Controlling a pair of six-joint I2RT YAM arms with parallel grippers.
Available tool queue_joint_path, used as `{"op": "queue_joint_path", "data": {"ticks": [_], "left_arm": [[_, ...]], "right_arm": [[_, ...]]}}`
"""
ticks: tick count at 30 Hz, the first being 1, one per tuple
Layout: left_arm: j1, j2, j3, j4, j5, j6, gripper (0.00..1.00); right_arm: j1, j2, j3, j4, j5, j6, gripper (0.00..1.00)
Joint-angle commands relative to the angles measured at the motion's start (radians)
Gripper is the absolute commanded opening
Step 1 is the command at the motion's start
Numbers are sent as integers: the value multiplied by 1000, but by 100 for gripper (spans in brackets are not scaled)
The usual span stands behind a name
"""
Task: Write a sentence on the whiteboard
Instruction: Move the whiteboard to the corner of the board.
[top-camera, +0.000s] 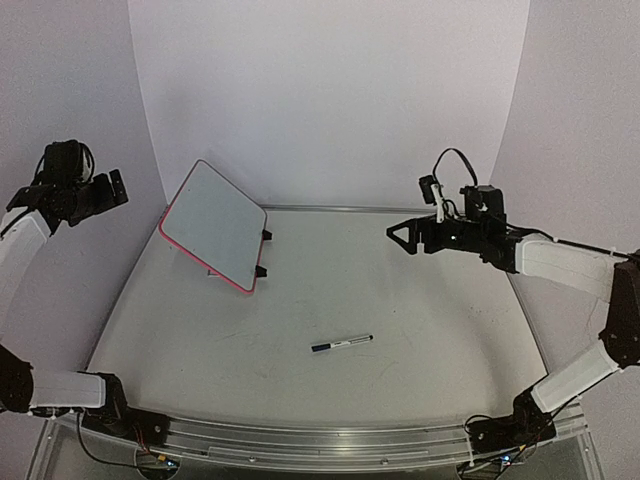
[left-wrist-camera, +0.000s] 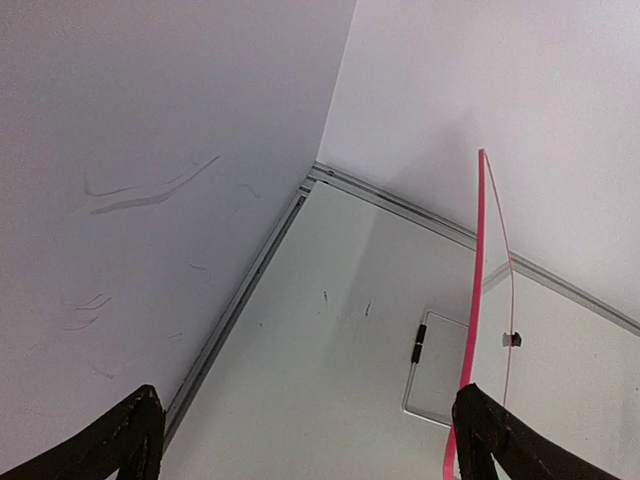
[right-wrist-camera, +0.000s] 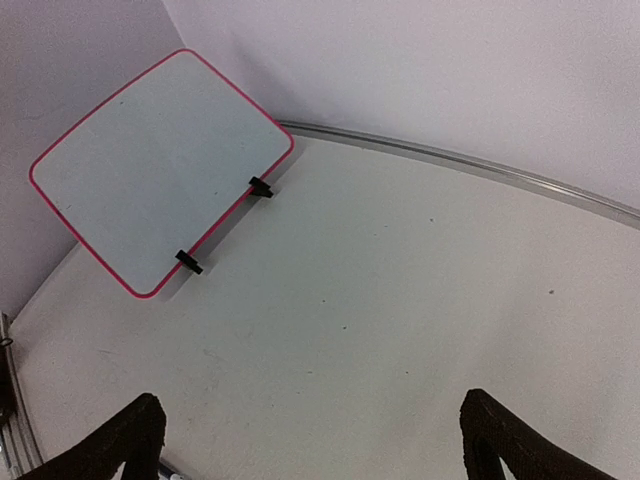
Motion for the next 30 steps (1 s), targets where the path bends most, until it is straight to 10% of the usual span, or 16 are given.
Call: {"op": "queue_joint_path", "data": {"ticks": [1,10,30], "left_arm": [[6,34,111,-63,139,70,100],[8,107,93,29,599,73,100],[10,100,-86,221,643,59,100]], "right_arm": [[147,155,140,-48,-27,-129,98],[349,560,506,-84,-115,-170,89],[423,1120,1064,-161,-186,-88,64]]}}
